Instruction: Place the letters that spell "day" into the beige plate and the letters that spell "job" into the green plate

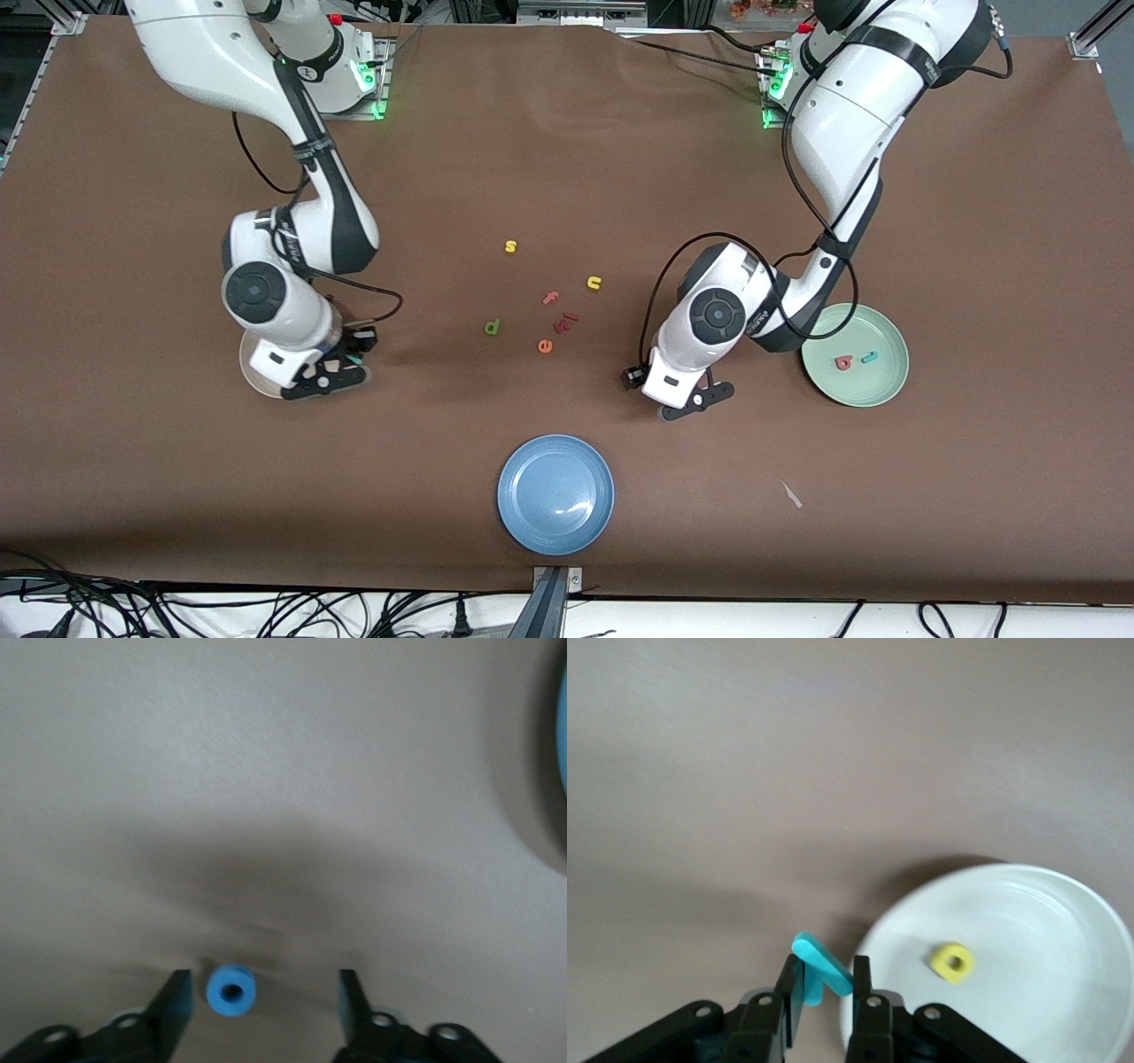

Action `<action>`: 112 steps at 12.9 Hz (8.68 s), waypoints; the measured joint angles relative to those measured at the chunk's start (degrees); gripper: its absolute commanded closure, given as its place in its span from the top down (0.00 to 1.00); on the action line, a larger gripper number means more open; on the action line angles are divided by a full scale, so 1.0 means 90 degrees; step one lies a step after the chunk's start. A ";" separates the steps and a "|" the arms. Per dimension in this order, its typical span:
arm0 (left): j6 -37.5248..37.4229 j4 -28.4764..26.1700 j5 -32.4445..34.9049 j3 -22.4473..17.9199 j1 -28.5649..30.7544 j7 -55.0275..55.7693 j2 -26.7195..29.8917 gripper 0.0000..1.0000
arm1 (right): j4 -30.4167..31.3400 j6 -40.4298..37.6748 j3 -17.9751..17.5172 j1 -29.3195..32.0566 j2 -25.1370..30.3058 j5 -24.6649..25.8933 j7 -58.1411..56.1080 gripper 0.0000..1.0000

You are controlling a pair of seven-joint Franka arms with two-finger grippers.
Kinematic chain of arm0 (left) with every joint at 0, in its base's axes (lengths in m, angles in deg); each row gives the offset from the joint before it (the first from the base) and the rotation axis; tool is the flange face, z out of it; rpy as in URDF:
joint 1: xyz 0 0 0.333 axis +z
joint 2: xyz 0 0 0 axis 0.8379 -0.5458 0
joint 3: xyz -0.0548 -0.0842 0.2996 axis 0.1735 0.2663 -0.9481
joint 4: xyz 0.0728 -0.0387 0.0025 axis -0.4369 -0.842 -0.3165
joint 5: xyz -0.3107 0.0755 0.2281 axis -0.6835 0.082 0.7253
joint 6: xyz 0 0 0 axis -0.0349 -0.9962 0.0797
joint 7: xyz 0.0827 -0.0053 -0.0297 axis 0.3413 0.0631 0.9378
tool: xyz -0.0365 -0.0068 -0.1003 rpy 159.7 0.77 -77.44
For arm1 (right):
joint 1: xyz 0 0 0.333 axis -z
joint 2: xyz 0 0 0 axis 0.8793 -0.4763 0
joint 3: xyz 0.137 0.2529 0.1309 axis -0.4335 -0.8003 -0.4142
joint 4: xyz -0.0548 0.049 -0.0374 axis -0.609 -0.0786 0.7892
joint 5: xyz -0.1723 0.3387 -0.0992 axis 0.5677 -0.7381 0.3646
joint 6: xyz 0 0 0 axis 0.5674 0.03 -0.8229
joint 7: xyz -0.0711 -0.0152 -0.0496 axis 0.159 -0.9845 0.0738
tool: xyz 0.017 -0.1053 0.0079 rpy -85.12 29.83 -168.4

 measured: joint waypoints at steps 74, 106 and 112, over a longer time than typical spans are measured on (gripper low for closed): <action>-0.3383 0.1162 -0.0505 -0.0265 0.3082 -0.5774 0.2750 1.00 | 0.0445 -0.0460 0.1424 -0.1363 0.0337 -0.0682 0.0469 0.00; -0.2799 -0.0426 -0.0223 -0.1099 0.2040 -0.5782 0.3959 1.00 | -0.0989 -0.5046 -0.0342 0.0598 0.2588 0.0055 0.1202 1.00; -0.2751 -0.0423 -0.0223 -0.1067 0.2027 -0.5782 0.3967 1.00 | -0.1340 -0.5595 -0.0355 0.1122 0.2978 0.0180 0.1067 1.00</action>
